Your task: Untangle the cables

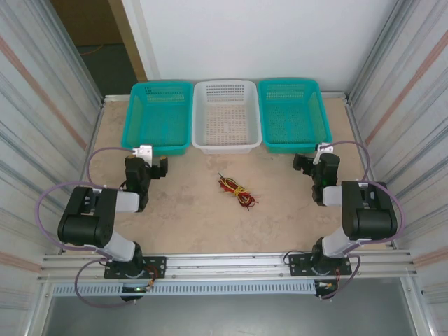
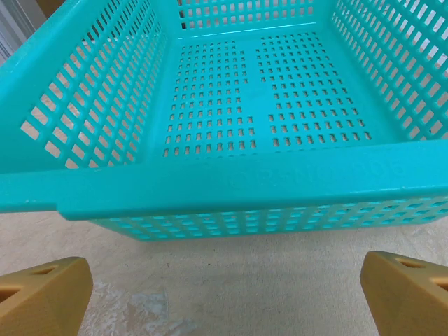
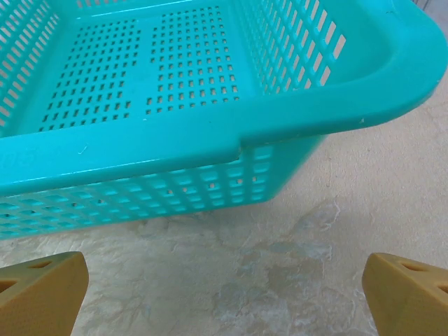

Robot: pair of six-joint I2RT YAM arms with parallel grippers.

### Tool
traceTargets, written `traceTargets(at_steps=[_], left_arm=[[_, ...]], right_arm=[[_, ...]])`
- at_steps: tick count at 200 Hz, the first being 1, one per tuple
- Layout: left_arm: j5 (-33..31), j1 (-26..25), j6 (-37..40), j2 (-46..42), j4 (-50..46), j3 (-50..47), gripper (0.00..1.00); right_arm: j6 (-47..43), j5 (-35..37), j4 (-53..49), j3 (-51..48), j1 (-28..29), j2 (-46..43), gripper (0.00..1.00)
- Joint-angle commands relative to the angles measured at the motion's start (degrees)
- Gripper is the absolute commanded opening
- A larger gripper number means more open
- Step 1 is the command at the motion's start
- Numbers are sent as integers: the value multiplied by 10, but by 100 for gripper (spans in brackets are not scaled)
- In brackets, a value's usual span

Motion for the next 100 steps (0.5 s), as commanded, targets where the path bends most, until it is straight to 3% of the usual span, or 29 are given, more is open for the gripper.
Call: traceTargets(at_steps=[1,100], left_arm=[[-7,5,8,-7,11,-2,99],[29,26,-4,-9,-21,13,99]], right_arm=[[-16,-7,8,2,0,-5,99],[-15,-9,8,3,-1,-5,99]])
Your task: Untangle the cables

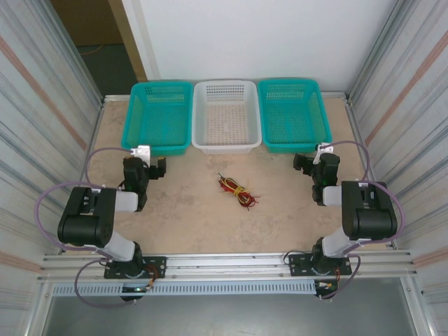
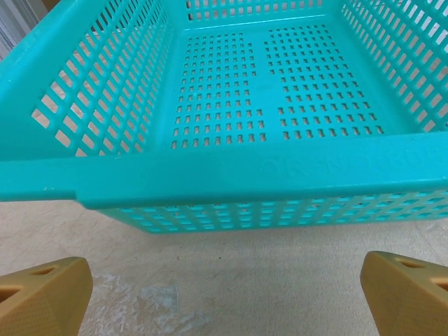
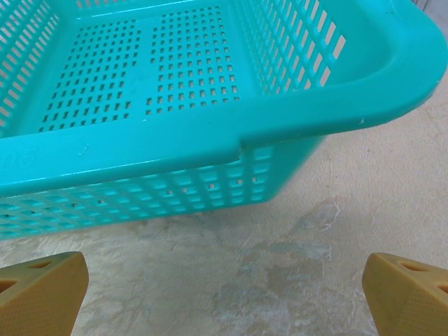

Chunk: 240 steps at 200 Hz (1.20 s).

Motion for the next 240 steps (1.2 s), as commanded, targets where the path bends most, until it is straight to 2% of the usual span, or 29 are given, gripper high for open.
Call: traceTargets(at_steps=[1,44,122,133,138,145,157,167,193,215,229,240], left_arm=[[16,8,-3,-9,-11,12,99],[36,18,-6,-8,-21,17,99],[35,17,-5,-9,-17,15,99],[17,10,1,-19,-19,18,99],[-3,1,7,-36,-58,32,99],[-26,-9,12,-70,-163,68,99],[-38,-17,10,-110,-308,129,99],[-68,-26,-3,-128,-356,151,99],[-71,-40,-88,-190,-484,188,99],[-91,-69,-179,-235,-624,228,98],[-80,-84,-229,-259,-705,246,96],[-80,-100,-263,-277,-749,248,95]], right_arm=[[-15,-9,8,2,-2,-5,99],[-15,-9,8,3,-1,-5,99],[-16,-8,10,1,-1,-6,99],[-12,44,1,3,13,-17,99],[-7,86,-16,7,22,-31,99],[-4,125,-53,14,30,-55,99],[34,139,-134,30,21,-97,99],[63,133,-178,31,8,-123,99],[80,168,-224,9,21,-175,99],[144,221,-403,62,36,-229,99],[170,274,-510,101,76,-254,99],[176,273,-570,122,99,-271,99]])
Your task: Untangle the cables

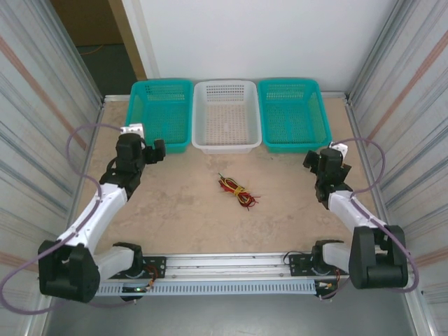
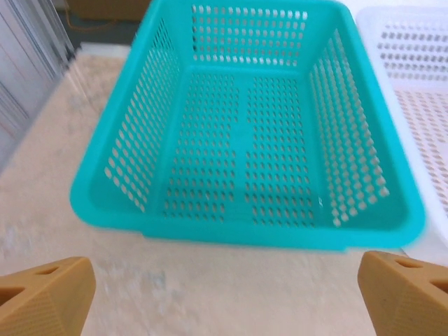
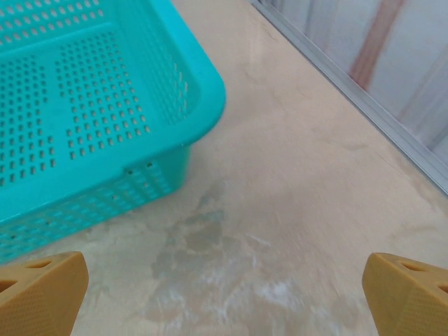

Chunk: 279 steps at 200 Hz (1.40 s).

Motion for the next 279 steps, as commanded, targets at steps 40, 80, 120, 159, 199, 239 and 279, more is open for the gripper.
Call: traceTargets(at_steps=[40,80,120,159,199,239,279], left_arm=[[36,-120,-206,-75,-299,30,90],[54,-229,-272,-56,-336,56,85],[57,-265,-310,-25,-336,84,84],[74,-265,-359,-18,-349,80,84],[93,-265,-385,-38,-350,64,84],[104,-265,-405,-43,-340,48,80],[117,-265,-421,-42,-332,38,77]], right_arm=[[202,-44,-332,75,19,-104,99],[204,-93,-472,174,199,-7,99],[129,-135,-426,216,340,73,99],[35,-313,-437,290,347,208,99],[0,-329,-455,314,380,297,89],[-4,-338,-449,315,399,328,68],[-3,-310,-451,313,414,351,11]])
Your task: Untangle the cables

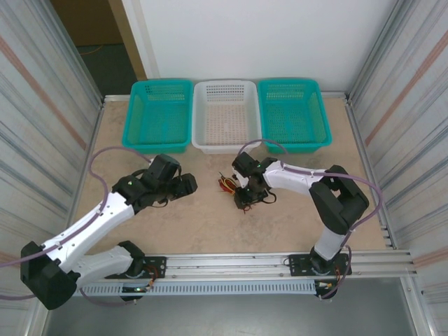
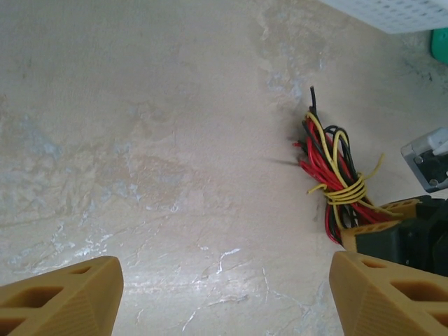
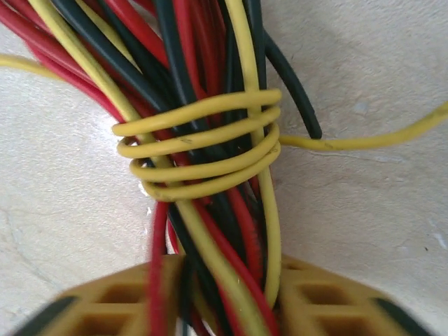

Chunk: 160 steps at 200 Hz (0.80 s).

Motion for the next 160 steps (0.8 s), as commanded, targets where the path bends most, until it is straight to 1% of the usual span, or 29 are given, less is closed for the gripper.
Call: traceTargets(at_steps=[1,12,35,83,89,95,105,110,131,160], left_arm=[[8,-1,-22,-4,1,-7,77],[4,-1,-22,-9,-3,-6,77],[10,5,-19,-21,-1,-5,79],[66,34,-22,-51,36,3,83],[70,37,-19,-58,38,9,85],[73,40,-15,-63,39,16,90],[82,43,-4,-71,40,30,96],[86,43,2,-75,42,36,98],[118,43,12,-81,71,46,99],[191,42,-7,-55,138,42,99]], right_arm=[[-7,15,-15,12,13,18,10],[-8,27,-13,12,21,11,0],[-9,70,-11,16,47,-27,0],[-24,152,-11,45,104,-117,0],[-29,160,-10,49,113,-127,0],[-34,165,-7,54,121,-135,0],[-42,173,0,59,132,-153,0],[-45,177,3,61,136,-160,0],[-55,174,27,62,142,-197,0],[-64,151,48,68,142,-226,0]])
